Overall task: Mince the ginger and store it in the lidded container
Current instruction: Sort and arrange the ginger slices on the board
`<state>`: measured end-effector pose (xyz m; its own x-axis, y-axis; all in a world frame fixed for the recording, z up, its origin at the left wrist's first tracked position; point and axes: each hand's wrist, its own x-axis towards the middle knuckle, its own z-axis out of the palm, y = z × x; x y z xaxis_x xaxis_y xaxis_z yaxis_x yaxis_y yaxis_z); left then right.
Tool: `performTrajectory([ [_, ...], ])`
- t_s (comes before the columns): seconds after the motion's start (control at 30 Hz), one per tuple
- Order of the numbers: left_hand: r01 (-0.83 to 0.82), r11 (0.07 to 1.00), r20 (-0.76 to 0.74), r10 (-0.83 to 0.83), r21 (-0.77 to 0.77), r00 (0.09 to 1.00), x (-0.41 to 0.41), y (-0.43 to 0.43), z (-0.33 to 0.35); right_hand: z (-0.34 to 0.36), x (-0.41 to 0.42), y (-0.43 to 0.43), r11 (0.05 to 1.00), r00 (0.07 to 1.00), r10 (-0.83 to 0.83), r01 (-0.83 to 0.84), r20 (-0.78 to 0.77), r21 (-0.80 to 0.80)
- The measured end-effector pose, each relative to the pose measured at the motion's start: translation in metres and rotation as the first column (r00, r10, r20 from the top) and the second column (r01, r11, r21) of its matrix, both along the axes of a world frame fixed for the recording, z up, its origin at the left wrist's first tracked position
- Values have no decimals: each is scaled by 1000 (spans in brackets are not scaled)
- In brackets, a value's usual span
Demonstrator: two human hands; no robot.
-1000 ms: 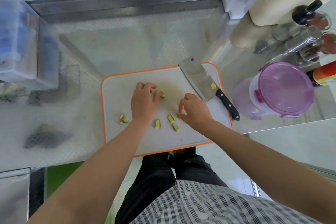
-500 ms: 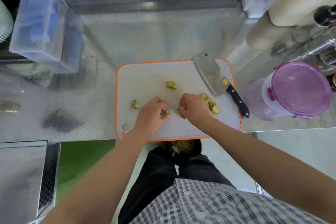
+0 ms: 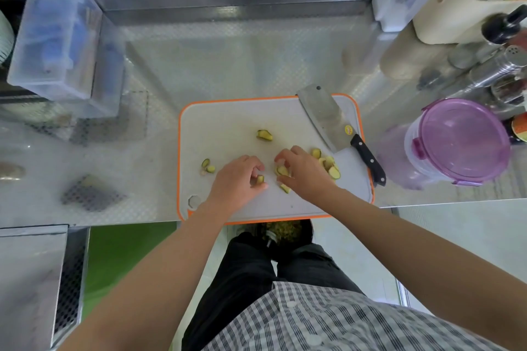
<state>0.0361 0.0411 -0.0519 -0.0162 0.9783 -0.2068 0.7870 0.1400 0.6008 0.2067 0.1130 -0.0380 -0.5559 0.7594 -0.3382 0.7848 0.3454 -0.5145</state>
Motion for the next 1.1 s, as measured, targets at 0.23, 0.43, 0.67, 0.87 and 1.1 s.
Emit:
performTrajectory([
  [0.23,-47,996,-24,45,-74,999,4,-2,1,2,-2,7,984,994,-110,106,-19,-141],
  [0.43,-60,988,35,66,-144,997,8,8,6,4,4,13,983,992,-123,122,3,-138],
  [0.67,-363,915,292,400,-175,869,21,15,1,5,10,14,992,992,-125,126,35,-23],
  [0.87,-324,941,156,336,-94,929,22,14,1,8,4,8,973,972,193,-207,133,101],
  [1.1,-323,943,148,332,-87,931,20,10,5,3,1,13,989,991,120,-115,-52,95],
])
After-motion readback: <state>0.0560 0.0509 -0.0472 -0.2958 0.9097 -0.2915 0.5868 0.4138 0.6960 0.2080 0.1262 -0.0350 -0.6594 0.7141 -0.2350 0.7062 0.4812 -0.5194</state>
